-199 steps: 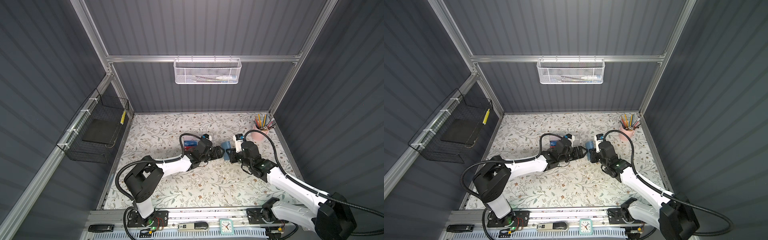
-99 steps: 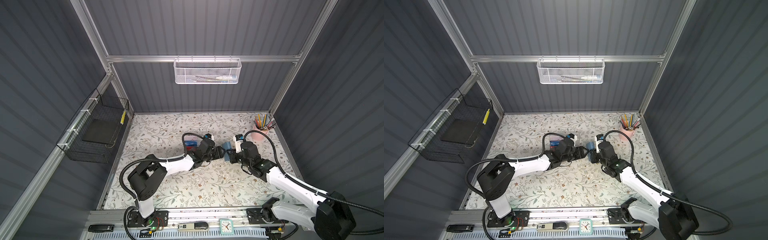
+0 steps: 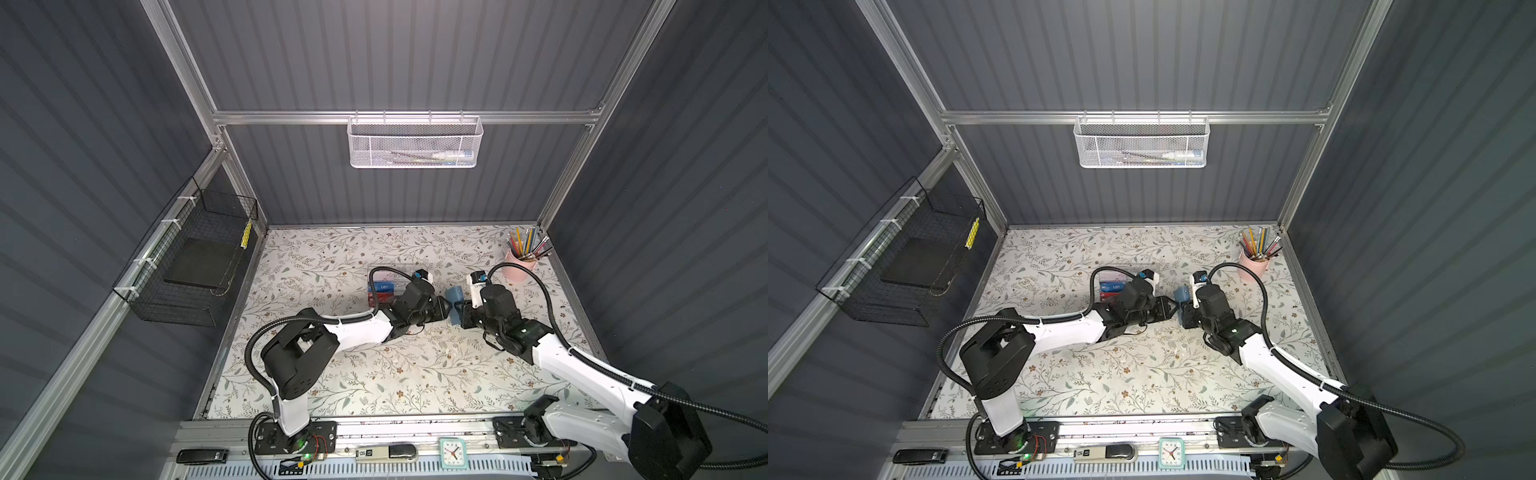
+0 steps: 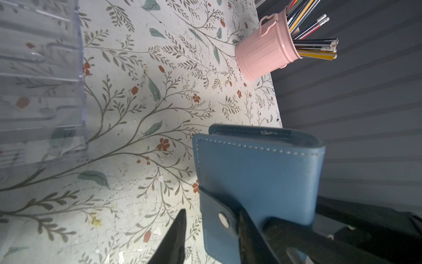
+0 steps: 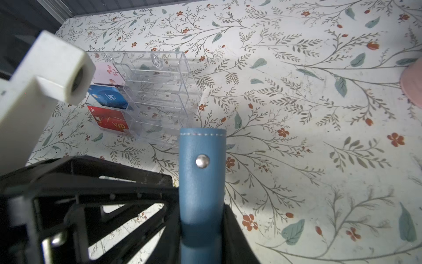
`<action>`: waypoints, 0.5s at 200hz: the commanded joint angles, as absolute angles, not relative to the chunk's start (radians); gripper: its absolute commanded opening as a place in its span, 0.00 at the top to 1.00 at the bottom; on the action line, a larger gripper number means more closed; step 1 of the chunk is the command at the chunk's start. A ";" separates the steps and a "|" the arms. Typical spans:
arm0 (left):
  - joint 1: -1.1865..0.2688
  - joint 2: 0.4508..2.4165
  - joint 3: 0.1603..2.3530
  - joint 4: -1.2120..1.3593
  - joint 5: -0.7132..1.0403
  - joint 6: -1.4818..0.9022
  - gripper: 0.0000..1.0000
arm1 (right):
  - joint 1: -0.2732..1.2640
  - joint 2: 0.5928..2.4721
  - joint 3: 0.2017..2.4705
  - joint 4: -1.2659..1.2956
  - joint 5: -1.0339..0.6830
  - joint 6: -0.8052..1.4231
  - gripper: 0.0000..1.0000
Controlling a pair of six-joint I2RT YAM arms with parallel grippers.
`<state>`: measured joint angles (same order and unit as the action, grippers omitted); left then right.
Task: Take the credit cards out of the card holder
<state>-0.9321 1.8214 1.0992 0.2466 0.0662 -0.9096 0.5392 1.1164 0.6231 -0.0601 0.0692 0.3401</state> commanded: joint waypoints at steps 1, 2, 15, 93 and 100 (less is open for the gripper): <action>-0.942 1.853 1.117 0.218 0.051 -0.896 0.68 | 0.546 1.094 0.633 0.022 0.047 0.351 1.00; -0.942 1.853 1.117 0.218 0.051 -0.896 0.68 | 0.546 1.095 0.633 0.022 0.047 0.351 1.00; -0.940 1.850 1.114 0.218 0.049 -0.896 0.71 | 0.546 1.098 0.633 0.022 0.045 0.353 1.00; -0.943 1.856 1.111 0.220 0.051 -0.898 0.87 | 0.546 1.107 0.636 0.023 0.046 0.356 1.00; -0.942 1.855 1.108 0.220 0.051 -0.897 0.88 | 0.546 1.107 0.637 0.023 0.045 0.357 1.00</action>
